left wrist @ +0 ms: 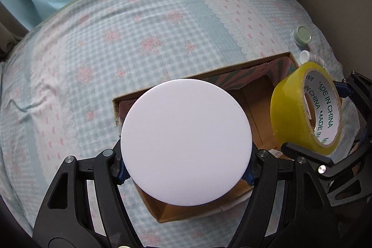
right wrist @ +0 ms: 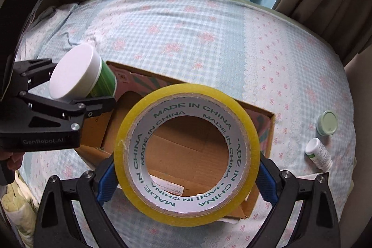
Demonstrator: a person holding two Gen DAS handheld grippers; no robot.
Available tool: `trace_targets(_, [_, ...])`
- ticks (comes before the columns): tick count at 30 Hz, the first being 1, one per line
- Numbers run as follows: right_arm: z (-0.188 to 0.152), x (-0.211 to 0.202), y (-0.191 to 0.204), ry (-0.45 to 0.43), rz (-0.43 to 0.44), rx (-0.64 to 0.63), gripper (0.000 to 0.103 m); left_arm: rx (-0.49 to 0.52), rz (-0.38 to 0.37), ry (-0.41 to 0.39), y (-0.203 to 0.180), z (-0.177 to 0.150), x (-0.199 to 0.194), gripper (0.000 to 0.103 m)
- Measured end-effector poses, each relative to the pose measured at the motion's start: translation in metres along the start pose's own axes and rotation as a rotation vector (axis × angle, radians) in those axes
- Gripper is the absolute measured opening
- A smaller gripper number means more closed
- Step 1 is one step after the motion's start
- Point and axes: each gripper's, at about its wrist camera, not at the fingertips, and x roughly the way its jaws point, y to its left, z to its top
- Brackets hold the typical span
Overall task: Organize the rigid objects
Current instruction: 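Carry the white jar and tape roll with both tools over the cardboard box, then release the white jar and tape roll into the box and lift both tools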
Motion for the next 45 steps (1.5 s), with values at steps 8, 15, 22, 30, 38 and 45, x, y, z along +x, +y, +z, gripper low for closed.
trace_targets(8, [-0.004, 0.078, 0.002, 0.157, 0.009, -0.075, 0.096, 0.080, -0.009, 0.108, -0.007, 0.000, 0.071, 0.068])
trace_targets(15, [-0.005, 0.102, -0.005, 0.218, 0.047, -0.089, 0.096, 0.123, -0.008, 0.139, -0.010, 0.002, 0.090, 0.068])
trace_targets(22, [-0.006, 0.107, 0.000, 0.221, 0.068, -0.158, 0.096, 0.135, -0.059, 0.183, -0.016, 0.002, 0.093, 0.100])
trace_targets(30, [-0.021, 0.098, -0.025, 0.214, 0.098, -0.085, 0.103, 0.090, -0.048, 0.118, -0.012, 0.006, 0.070, 0.103])
trace_targets(38, [-0.023, 0.088, -0.033, 0.241, 0.065, -0.067, 0.103, 0.064, -0.019, 0.119, -0.014, 0.010, 0.060, 0.103])
trace_targets(45, [-0.022, 0.068, -0.032, 0.208, 0.061, -0.057, 0.103, 0.040, 0.017, 0.109, -0.015, 0.002, 0.037, 0.103])
